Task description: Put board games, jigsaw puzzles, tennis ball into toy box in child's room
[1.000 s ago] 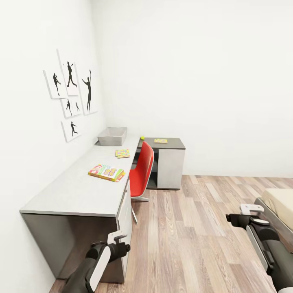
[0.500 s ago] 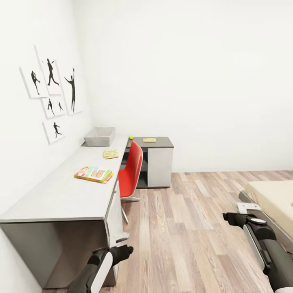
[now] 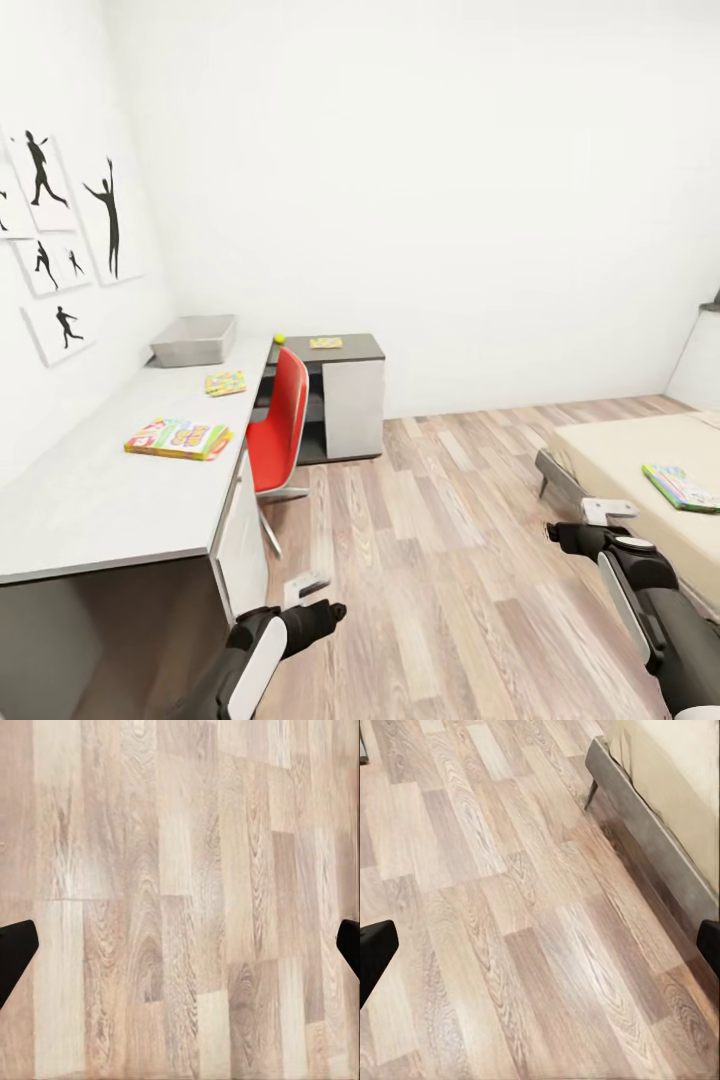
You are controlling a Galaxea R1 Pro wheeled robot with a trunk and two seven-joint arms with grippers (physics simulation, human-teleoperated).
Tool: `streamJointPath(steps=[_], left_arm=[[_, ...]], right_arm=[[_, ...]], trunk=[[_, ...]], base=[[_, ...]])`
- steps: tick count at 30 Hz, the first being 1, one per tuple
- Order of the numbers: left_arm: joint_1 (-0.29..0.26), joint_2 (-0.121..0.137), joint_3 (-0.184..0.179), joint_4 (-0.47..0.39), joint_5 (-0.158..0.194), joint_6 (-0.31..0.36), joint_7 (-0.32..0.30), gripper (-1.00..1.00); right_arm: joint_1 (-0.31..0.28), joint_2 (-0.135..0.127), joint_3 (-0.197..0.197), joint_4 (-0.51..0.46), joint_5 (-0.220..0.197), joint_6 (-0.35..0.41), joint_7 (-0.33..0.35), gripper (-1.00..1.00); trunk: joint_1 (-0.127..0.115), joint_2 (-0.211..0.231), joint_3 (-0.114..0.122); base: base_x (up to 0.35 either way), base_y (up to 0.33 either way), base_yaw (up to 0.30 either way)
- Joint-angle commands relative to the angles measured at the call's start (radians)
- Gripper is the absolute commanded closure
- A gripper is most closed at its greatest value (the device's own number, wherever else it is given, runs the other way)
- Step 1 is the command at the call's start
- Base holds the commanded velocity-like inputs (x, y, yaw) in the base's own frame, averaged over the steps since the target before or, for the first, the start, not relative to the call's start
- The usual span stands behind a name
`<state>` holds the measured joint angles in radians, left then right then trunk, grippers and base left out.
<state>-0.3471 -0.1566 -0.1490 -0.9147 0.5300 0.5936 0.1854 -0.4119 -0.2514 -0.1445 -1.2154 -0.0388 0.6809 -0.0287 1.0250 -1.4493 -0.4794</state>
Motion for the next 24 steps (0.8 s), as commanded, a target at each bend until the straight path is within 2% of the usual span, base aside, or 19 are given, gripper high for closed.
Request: streamJointPath(steps=[1, 3, 9, 15, 24], left_arm=[[0.0, 0.0, -0.002, -0.002, 0.011, 0.003, 0.009, -1.0], [-0.001, 0.001, -0.018, -0.004, 0.02, 0.007, 0.041, -1.0], [0.001, 0.007, -0.025, -0.032, 0.028, 0.012, 0.067, -1.0], [0.004, 0.012, -0.027, -0.044, 0.063, 0.058, 0.072, -1.0], [0.005, 0.016, -0.029, -0.047, 0.073, 0.077, 0.069, -1.0]], right_arm=[[-0.001, 0.0, 0.0, -0.001, -0.004, 0.005, -0.003, -1.0], [-0.001, 0.0, 0.0, -0.001, -0.004, 0.005, -0.003, -1.0], [-0.001, 0.0, 0.0, -0.001, -0.002, 0.005, -0.003, -1.0], [-0.001, 0.0, 0.0, -0.001, 0.0, 0.005, -0.004, -1.0], [-0.001, 0.0, 0.0, -0.001, 0.001, 0.005, -0.003, -1.0]], trunk=[[0.0, -0.001, -0.002], [0.0, -0.001, -0.002], [0.0, -0.001, -0.004], [0.0, -0.001, -0.006], [0.0, -0.001, -0.01]], base=[[0.0, 0.0, -0.281], [0.0, 0.0, -0.281], [0.0, 0.0, -0.281], [0.0, 0.0, -0.281], [0.0, 0.0, -0.281]])
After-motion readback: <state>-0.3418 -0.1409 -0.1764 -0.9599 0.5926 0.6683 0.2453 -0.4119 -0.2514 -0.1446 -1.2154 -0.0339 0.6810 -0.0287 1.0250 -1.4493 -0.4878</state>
